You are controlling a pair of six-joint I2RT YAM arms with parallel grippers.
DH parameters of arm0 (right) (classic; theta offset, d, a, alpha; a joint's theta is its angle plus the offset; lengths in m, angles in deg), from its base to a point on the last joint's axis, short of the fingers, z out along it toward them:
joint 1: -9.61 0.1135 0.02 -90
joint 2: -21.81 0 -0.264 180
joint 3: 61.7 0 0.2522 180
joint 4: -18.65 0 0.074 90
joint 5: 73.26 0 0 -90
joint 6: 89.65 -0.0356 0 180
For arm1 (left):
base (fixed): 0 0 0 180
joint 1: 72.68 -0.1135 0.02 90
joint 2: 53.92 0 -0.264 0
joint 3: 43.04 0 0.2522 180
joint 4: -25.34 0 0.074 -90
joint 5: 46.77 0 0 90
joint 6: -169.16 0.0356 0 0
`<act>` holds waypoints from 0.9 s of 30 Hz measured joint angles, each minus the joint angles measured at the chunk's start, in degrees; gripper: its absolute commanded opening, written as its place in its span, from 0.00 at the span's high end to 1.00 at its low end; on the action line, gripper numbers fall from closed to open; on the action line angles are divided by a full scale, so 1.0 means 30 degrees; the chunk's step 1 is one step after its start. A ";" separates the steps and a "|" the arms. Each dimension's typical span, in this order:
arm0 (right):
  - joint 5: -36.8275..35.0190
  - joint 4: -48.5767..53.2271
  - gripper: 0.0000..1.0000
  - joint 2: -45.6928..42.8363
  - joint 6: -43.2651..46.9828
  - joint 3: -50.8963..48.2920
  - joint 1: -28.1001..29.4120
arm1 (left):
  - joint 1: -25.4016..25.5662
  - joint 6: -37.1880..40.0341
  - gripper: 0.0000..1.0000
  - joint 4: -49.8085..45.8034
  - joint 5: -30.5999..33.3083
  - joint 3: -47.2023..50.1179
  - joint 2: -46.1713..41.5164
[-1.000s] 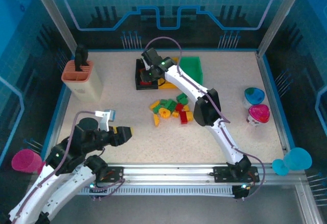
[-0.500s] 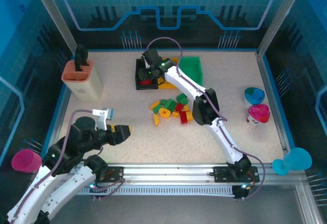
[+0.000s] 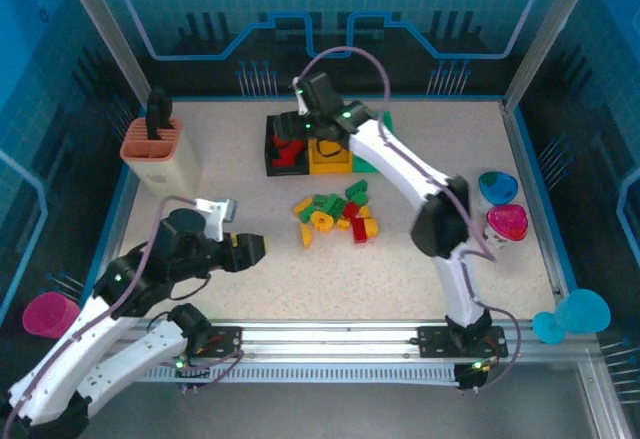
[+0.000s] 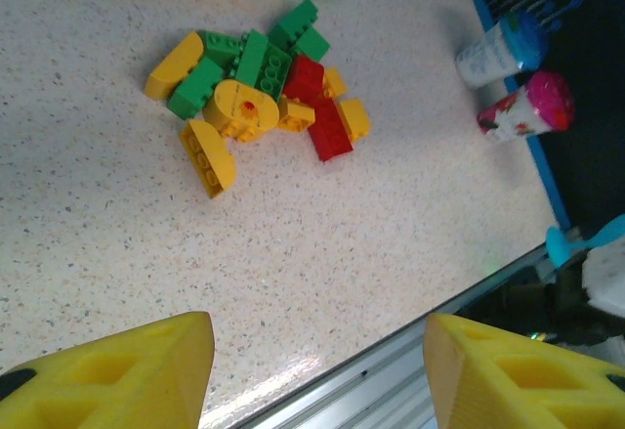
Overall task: Sort the legos into containers by color
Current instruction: Place the lego in the container, then pick up the lego from the center of the table.
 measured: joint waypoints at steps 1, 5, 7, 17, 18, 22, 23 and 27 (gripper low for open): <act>-0.0058 -0.0597 0.27 -0.1632 0.0007 -0.1341 0.0000 | 0.0590 0.0117 0.40 0.0160 0.0277 -0.0117 0.0634; -0.0648 -0.3315 0.26 -0.8007 0.0000 -0.6892 0.0000 | 0.3475 0.0510 0.39 0.1581 0.1297 -0.0699 0.4095; -0.1056 -0.4313 0.26 -1.0520 -0.0029 -0.9464 -0.0007 | 0.4612 0.0627 0.39 0.2616 0.1479 -0.1020 0.6244; -0.3162 -0.4954 0.26 -1.7376 -0.1086 -1.9373 -0.0423 | 0.5727 -0.0138 0.43 0.6688 0.0525 -0.3177 1.5999; -0.3337 -0.4940 0.26 -1.8017 -0.1246 -1.9941 -0.0466 | 0.5727 -0.0219 0.43 0.6929 0.0444 -0.3483 1.6830; -0.3847 -0.4962 0.25 -2.0363 -0.1880 -2.1485 -0.0525 | 0.5719 -0.0372 0.47 0.7337 0.0415 -0.4801 1.9511; -0.3949 -0.4969 0.25 -2.0917 -0.2033 -2.1821 -0.0554 | 0.5719 -0.0444 0.47 0.7373 0.0430 -0.5195 2.0203; -0.4087 -0.5005 0.25 -2.2076 -0.2550 -2.2782 -0.0663 | 0.5603 -0.0765 0.49 0.7599 0.0568 -0.6164 2.2360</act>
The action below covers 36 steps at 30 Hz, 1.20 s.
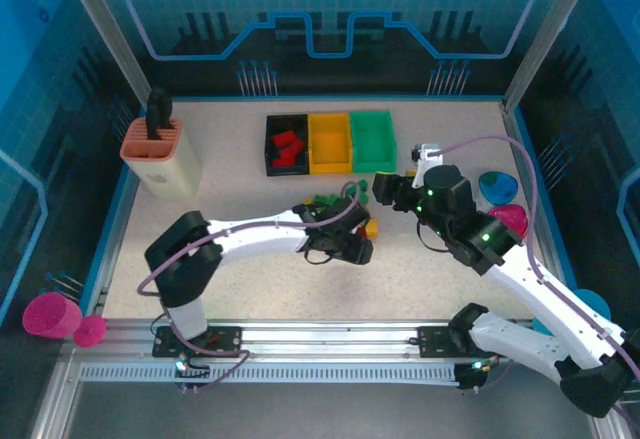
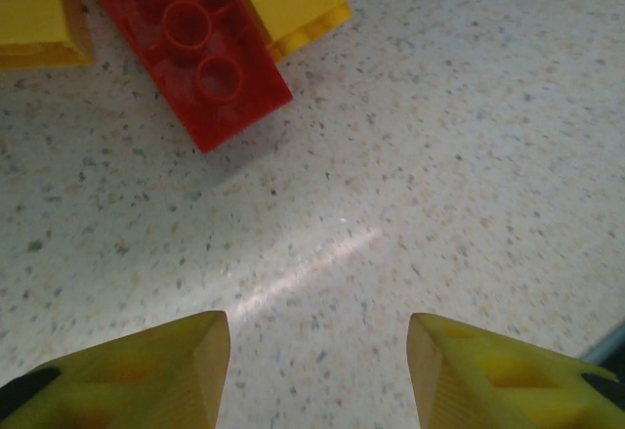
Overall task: Sort the legos into containers by color
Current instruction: Pick up the lego from the center of the table.
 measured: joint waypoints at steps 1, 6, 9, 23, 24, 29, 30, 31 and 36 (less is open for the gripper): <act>-0.0036 0.0029 0.25 -0.0124 -0.0109 -0.0168 0.0000 | -0.0036 0.0000 0.49 0.0000 0.0073 -0.0131 0.0306; -0.0160 0.0124 0.25 -0.0787 -0.0401 -0.0831 -0.0022 | -0.0474 0.0000 0.47 -0.0102 0.0605 -0.0933 0.1508; -0.0321 0.0248 0.25 -0.1399 -0.0495 -0.1370 -0.0036 | -0.0714 0.0007 0.44 -0.0168 0.0765 -0.1552 0.2004; -0.0546 0.0780 0.25 -0.2856 -0.0685 -0.1982 -0.0525 | -0.0794 0.0160 0.40 -0.1457 0.1537 -0.3920 0.4153; -0.0554 0.0780 0.25 -0.2943 -0.0685 -0.2033 -0.0554 | -0.0794 0.0204 0.40 -0.1610 0.1639 -0.4065 0.4233; -0.0627 0.0896 0.25 -0.3279 -0.0816 -0.2346 -0.0736 | -0.0794 0.0386 0.41 -0.2091 0.2120 -0.4692 0.4641; -0.0634 0.0918 0.25 -0.3322 -0.0831 -0.2397 -0.0772 | -0.0794 0.0459 0.41 -0.2157 0.2178 -0.4809 0.4750; -0.0634 0.0925 0.25 -0.3373 -0.0831 -0.2448 -0.0787 | -0.0794 0.0517 0.41 -0.2200 0.2222 -0.4918 0.4860; -0.0685 0.1078 0.25 -0.3606 -0.0889 -0.2557 -0.0896 | -0.0794 0.0656 0.43 -0.2528 0.2448 -0.5464 0.5428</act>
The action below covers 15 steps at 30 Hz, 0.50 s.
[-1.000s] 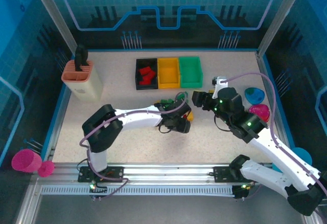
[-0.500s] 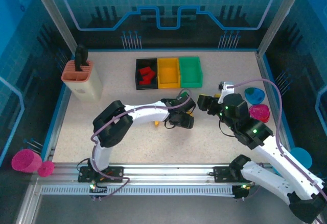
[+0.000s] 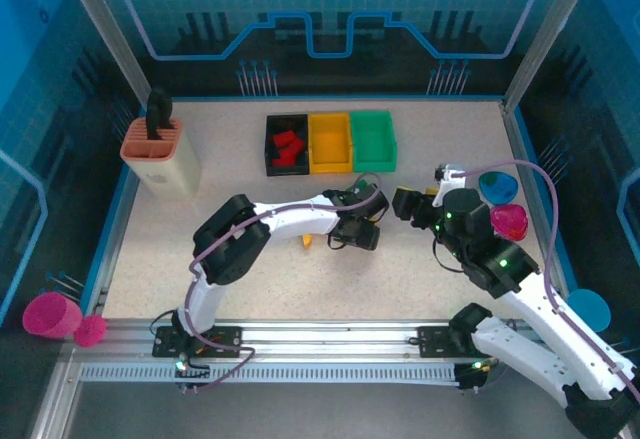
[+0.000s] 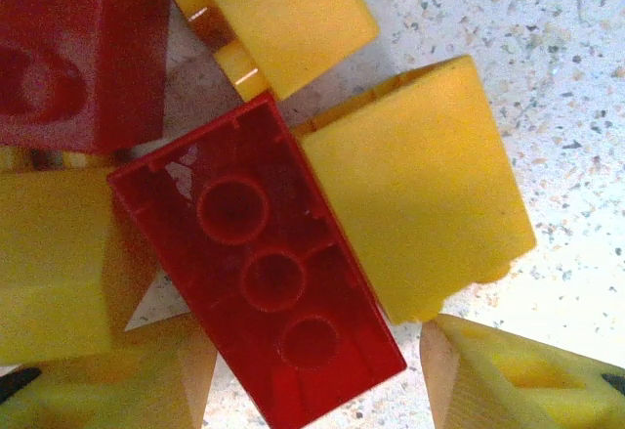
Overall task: Sort the legos into containers by color
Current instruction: Pick up the lego from the center of the table.
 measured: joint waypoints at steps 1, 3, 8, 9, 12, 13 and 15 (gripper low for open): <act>-0.0007 0.0007 0.25 -0.0044 0.0000 0.0000 -0.0029 | 0.0000 0.0015 0.43 -0.0095 0.0102 -0.0117 0.0102; -0.0015 0.0015 0.25 -0.0160 -0.0007 0.0000 -0.0109 | -0.0007 0.0073 0.45 -0.0313 0.0270 -0.0372 0.0291; -0.0007 0.0044 0.25 -0.0226 -0.0007 0.0000 -0.0211 | -0.0007 0.0525 0.57 -0.0801 0.0736 -0.0714 0.0532; 0.0000 0.0073 0.25 -0.0226 -0.0007 0.0000 -0.0211 | -0.0007 0.0583 0.60 -0.0911 0.0816 -0.0736 0.0539; -0.0007 0.0146 0.25 -0.0226 -0.0015 -0.0015 -0.0211 | -0.0007 0.0721 0.64 -0.0962 0.1042 -0.0743 0.0539; 0.0000 0.0146 0.25 -0.0226 -0.0015 -0.0029 -0.0211 | 0.0000 0.0794 0.64 -0.0954 0.1107 -0.0743 0.0539; 0.0000 0.0146 0.25 -0.0226 -0.0066 -0.0066 -0.0211 | -0.0007 0.0867 0.66 -0.0954 0.1166 -0.0736 0.0517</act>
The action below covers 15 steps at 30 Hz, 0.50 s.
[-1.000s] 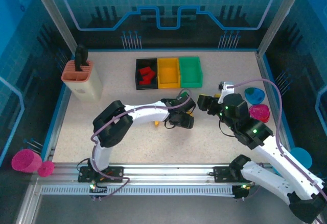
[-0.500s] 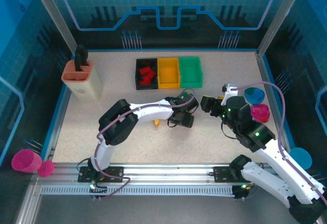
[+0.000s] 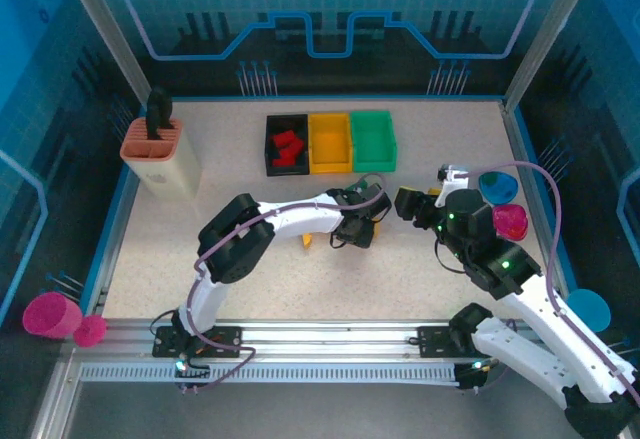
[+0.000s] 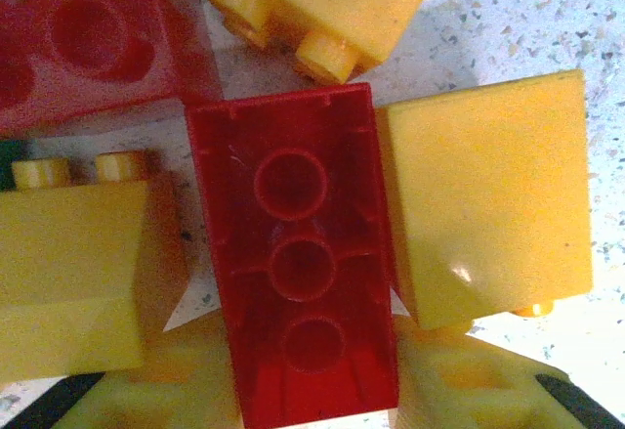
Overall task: Sort the legos into containers by color
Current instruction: Pick up the lego from the center of the table.
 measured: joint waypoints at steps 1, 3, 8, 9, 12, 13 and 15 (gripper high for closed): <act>0.0000 0.0000 0.25 0.0000 -0.0007 -0.0044 0.0000 | 0.0000 0.0007 0.66 0.0007 0.0073 0.0007 -0.0007; 0.0007 0.0000 0.25 0.0007 -0.0015 -0.0146 -0.0007 | 0.0000 0.0000 0.67 0.0087 0.0204 0.0189 -0.0117; 0.0153 0.0000 0.25 0.0080 -0.0095 -0.0313 -0.0051 | 0.0000 -0.0015 0.68 0.0124 0.0780 0.1880 -0.1413; 0.0175 0.0000 0.25 0.0080 -0.0131 -0.0321 -0.0066 | 0.0000 -0.0022 0.68 0.0124 0.0874 0.2222 -0.1763; 0.0291 0.0000 0.25 0.0073 -0.0168 -0.0335 -0.0124 | 0.0000 -0.0022 0.68 0.0073 0.1144 0.3344 -0.3381; 0.0299 -0.0007 0.25 0.0073 -0.0168 -0.0364 -0.0124 | -0.0007 -0.0015 0.68 0.0073 0.1253 0.3657 -0.4073; 0.0306 -0.0015 0.25 0.0073 -0.0211 -0.0459 -0.0124 | -0.0022 -0.0007 0.68 0.0007 0.1450 0.4058 -0.5501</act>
